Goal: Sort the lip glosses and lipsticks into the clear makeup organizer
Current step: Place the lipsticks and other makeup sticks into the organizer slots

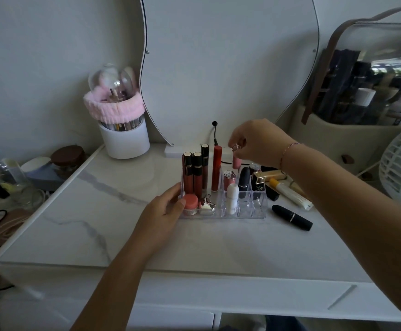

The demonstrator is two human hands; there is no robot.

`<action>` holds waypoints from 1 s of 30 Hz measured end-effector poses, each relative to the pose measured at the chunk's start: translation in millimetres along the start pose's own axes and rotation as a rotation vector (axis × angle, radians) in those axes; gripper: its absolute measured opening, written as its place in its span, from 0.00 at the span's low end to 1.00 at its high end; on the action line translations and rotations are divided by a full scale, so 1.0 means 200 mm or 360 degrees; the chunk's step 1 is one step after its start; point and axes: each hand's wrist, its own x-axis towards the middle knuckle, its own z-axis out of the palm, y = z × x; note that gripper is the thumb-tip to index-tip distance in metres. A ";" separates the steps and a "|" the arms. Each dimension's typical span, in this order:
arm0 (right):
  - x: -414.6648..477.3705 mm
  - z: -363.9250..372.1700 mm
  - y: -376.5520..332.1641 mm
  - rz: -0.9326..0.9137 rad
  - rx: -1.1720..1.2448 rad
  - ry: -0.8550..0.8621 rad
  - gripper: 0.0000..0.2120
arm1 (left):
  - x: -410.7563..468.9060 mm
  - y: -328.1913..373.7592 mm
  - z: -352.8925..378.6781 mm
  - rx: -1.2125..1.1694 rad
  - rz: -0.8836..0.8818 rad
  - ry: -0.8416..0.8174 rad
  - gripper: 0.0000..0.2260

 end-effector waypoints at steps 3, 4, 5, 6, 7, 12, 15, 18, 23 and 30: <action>0.00 0.00 -0.02 -0.0097 -0.0078 -0.0015 0.11 | 0.00 -0.01 0.00 0.0005 -0.0011 -0.0010 0.21; 0.00 0.00 -0.03 -0.0121 -0.0095 -0.0022 0.11 | 0.00 -0.02 0.01 0.0012 -0.0017 -0.0013 0.20; 0.00 0.00 -0.03 -0.0138 -0.0104 -0.0026 0.11 | 0.01 -0.02 0.01 0.0017 -0.0027 -0.0014 0.19; 0.00 0.01 -0.04 -0.0145 -0.0105 -0.0031 0.11 | 0.01 -0.03 0.01 0.0015 -0.0037 -0.0011 0.18; 0.00 0.01 -0.04 -0.0144 -0.0097 -0.0035 0.11 | 0.01 -0.04 0.01 0.0010 -0.0044 -0.0009 0.18; -0.01 0.00 -0.01 -0.0088 0.0015 -0.0033 0.10 | 0.00 -0.04 0.01 -0.0019 -0.0051 -0.0013 0.19; -0.01 0.01 0.00 -0.0041 0.0069 -0.0018 0.10 | 0.00 -0.02 0.00 -0.0011 -0.0055 -0.0011 0.21; -0.02 0.01 0.01 0.0019 0.0144 0.0004 0.10 | 0.01 -0.02 0.00 0.0005 -0.0046 -0.0007 0.21; -0.03 0.01 0.02 0.0108 0.0212 0.0029 0.09 | 0.01 -0.04 0.01 0.0002 -0.0049 -0.0012 0.19; -0.02 0.00 0.00 0.0066 0.0174 0.0006 0.08 | 0.00 -0.04 0.01 0.0017 -0.0040 -0.0005 0.18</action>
